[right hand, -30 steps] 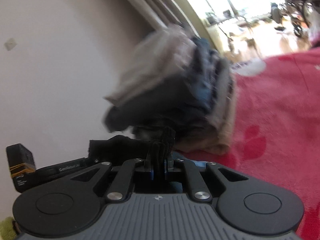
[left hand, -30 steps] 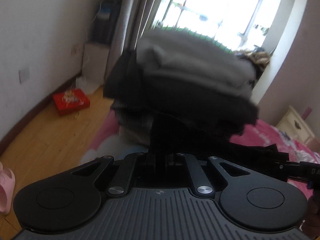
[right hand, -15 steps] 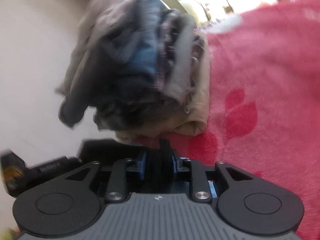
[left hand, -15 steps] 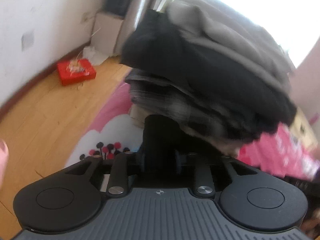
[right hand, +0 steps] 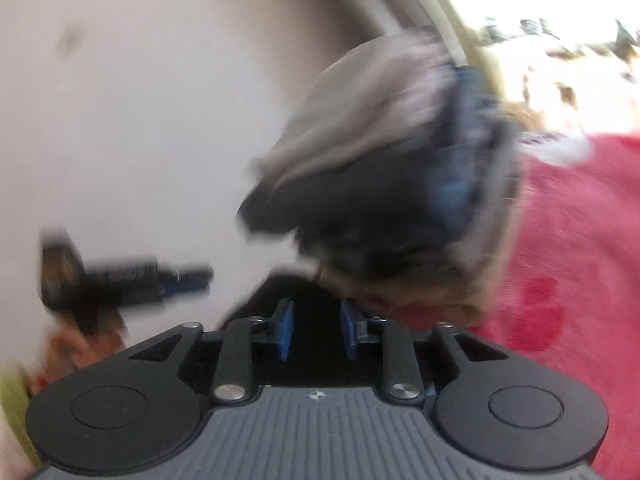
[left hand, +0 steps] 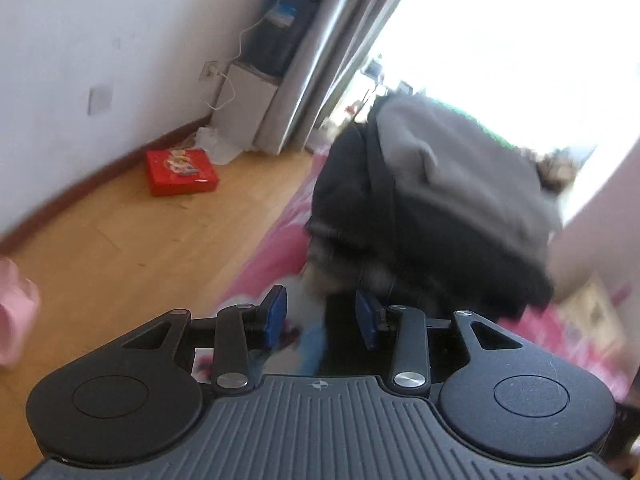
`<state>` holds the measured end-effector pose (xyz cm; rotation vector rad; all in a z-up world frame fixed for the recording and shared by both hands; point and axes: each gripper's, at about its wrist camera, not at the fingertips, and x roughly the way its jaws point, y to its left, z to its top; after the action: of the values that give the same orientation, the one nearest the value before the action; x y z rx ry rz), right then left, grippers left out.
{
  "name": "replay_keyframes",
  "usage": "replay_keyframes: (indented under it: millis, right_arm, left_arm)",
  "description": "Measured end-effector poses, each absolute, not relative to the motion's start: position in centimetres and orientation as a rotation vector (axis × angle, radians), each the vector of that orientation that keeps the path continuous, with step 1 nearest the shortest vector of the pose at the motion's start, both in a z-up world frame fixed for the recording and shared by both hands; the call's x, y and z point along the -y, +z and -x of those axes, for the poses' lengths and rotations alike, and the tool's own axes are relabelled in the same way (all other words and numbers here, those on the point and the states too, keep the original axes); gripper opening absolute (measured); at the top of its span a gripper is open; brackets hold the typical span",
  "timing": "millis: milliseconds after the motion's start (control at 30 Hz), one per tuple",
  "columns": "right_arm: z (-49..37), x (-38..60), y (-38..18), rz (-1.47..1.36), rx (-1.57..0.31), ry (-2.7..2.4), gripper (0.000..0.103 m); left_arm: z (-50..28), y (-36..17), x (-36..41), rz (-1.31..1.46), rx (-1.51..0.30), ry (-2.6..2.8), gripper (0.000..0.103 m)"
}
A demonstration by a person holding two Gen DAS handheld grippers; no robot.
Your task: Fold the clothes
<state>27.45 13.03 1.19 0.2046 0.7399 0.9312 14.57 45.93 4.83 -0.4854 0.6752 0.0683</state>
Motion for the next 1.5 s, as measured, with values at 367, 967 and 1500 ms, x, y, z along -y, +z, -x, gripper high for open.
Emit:
replay_keyframes:
  millis: [367, 967, 1500]
  right_arm:
    - [-23.6, -11.4, 0.1, 0.014, -0.773, 0.908, 0.02]
    - [-8.9, -0.3, 6.7, 0.313, -0.981, 0.795, 0.068]
    - [1.1, 2.4, 6.9, 0.206, -0.948, 0.637, 0.101]
  left_arm:
    - [-3.8, 2.2, -43.1, 0.416, -0.776, 0.055, 0.037]
    - [8.9, 10.9, -26.2, 0.374, -0.582, 0.263, 0.101]
    - [11.0, 9.6, -17.4, 0.288, -0.64, 0.326, 0.103]
